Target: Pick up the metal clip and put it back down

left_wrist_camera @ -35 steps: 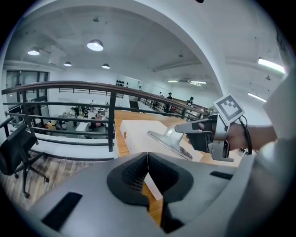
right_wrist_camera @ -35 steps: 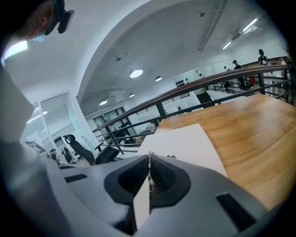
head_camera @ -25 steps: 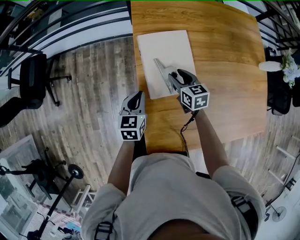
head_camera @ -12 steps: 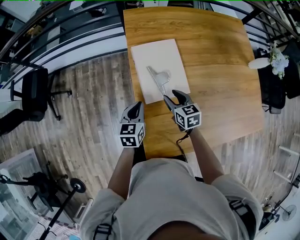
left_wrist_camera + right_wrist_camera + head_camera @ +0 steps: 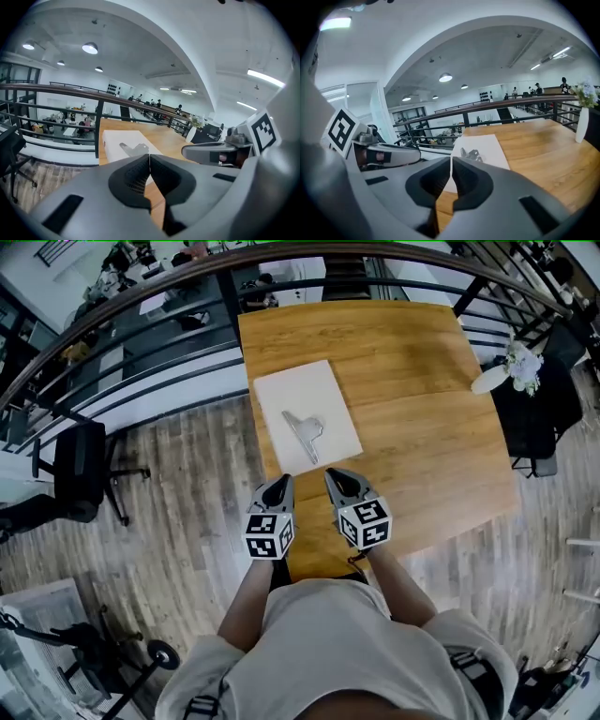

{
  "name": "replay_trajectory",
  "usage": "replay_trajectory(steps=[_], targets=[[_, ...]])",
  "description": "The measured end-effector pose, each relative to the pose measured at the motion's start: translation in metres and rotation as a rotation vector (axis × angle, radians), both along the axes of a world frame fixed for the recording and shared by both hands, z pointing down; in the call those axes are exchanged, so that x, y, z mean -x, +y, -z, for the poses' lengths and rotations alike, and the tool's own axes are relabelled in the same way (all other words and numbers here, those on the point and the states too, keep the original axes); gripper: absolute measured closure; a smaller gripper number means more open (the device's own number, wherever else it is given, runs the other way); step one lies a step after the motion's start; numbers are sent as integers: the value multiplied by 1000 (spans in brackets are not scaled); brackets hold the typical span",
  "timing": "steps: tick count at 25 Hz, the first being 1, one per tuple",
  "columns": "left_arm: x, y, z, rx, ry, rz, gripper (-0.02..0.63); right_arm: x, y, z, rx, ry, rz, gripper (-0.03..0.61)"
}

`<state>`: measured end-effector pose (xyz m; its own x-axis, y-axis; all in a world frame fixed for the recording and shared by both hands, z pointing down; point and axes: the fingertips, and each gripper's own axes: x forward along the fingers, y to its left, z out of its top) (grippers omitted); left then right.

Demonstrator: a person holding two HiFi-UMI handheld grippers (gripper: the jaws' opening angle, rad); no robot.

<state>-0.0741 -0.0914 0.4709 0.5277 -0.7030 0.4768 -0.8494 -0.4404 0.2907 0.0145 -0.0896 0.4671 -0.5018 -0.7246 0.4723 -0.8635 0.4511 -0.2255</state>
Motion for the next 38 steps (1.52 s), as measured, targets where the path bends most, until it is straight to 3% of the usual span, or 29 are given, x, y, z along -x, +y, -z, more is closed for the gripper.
replay_trajectory(steps=[7, 15, 21, 38], targets=[[-13, 4, 68, -118, 48, -11, 589, -25, 10, 82, -218, 96, -66, 549], [4, 3, 161, -376, 22, 11, 589, -39, 20, 183, -501, 51, -147, 548], [1, 10, 195, -472, 25, 21, 589, -44, 30, 202, -543, 40, -146, 548], [-4, 7, 196, -488, 16, 16, 589, -38, 22, 208, -562, 55, -124, 552]])
